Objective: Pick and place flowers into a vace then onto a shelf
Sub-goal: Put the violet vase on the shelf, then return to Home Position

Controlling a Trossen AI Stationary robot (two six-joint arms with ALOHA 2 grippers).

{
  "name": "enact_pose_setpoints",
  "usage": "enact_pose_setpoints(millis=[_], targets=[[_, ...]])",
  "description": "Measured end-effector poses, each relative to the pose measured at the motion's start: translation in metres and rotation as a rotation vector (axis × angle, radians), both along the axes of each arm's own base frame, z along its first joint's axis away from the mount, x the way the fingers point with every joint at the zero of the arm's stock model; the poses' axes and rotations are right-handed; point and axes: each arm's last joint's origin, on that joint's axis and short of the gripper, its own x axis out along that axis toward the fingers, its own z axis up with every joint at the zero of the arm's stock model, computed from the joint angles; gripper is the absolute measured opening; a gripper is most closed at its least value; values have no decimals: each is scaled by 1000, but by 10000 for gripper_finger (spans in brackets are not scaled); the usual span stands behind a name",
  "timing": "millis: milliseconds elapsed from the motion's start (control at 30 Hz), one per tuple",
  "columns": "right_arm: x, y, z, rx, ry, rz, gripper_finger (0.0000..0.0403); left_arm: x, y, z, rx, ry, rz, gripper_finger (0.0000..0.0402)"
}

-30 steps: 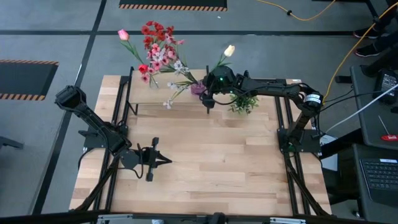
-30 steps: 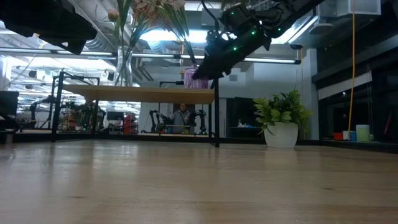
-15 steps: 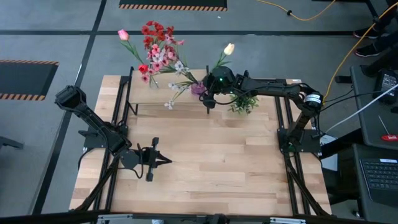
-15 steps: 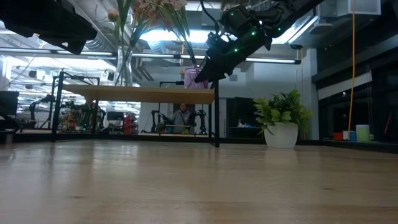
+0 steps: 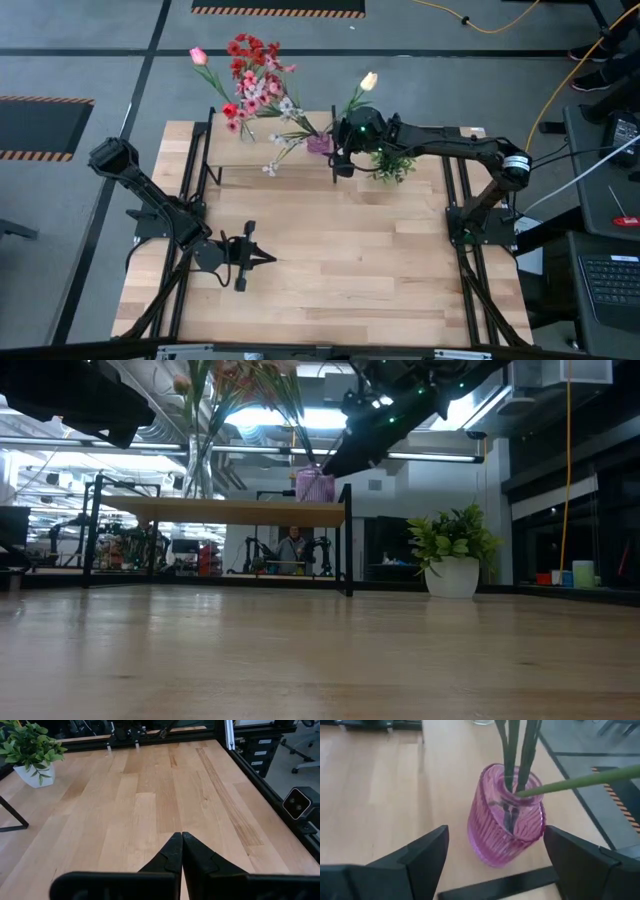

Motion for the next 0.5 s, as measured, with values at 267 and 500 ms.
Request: enact_pose_setpoints(millis=[267,500], targets=[[-3,5,3,0,20,-3,326,0,0,0,-2,-1,0,6],[-12,7,16,-29,7,-34,326,0,0,0,-3,-1,1,2]])
